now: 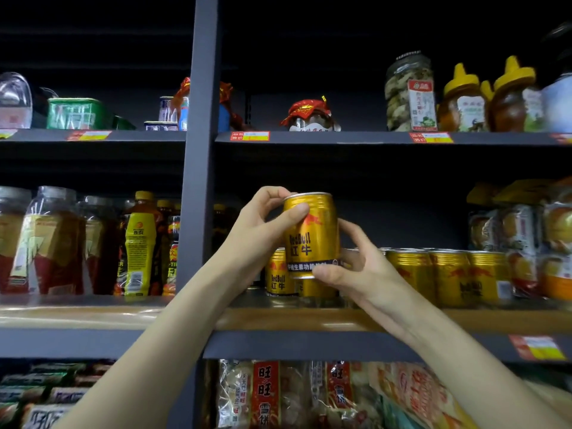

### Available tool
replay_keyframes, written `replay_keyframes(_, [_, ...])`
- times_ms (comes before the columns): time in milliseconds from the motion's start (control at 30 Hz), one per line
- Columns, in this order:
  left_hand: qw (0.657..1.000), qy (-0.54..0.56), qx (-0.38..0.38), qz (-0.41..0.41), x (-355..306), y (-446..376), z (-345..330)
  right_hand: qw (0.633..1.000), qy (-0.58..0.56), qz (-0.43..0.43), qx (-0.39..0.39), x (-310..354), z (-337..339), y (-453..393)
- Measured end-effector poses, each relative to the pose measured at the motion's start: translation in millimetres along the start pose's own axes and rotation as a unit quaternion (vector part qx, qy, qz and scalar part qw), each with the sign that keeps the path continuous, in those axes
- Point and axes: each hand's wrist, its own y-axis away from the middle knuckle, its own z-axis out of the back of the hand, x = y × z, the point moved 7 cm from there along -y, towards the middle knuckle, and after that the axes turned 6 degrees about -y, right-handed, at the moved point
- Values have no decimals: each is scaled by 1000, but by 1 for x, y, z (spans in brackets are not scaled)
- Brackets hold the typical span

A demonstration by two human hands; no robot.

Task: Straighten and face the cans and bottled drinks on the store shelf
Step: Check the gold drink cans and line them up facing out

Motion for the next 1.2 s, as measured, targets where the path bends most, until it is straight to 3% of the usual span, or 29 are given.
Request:
replay_keyframes(200, [997,-61,39,33,2,6,-10,991,98,64,-62,8,11,6])
replay_keyframes(367, [993,24,42,105,13,11,-2,966,215,117,-83,19,15,9])
replay_keyframes(500, [977,119,47,168,19,19,-4,868,398,237,-177,34,19,16])
replay_keyframes(633, [980,110,24,165,17,21,-8,758,532,345,-150,40,-1,25])
replay_keyframes(700, [986,90,13,141,18,23,-6,779,518,330,-126,37,1,25])
replay_keyframes(767, [988,107,4,110,17,27,-2,871,412,242,-113,30,9,21])
replay_keyframes(833, [988,128,0,88,14,28,1,974,185,109,-70,18,10,17])
replay_keyframes(867, [988,130,2,81,12,29,3,995,64,65,-48,13,9,17])
replay_keyframes(933, [989,127,13,74,9,29,4,998,-52,32,-31,11,9,16])
replay_keyframes(1000, [990,120,26,75,8,29,5,996,-72,38,-36,13,6,18])
replay_keyframes(1133, [975,169,51,132,15,33,4,980,101,125,-120,28,8,28])
replay_keyframes(1200, [967,190,63,157,19,36,4,970,133,137,-150,30,8,31])
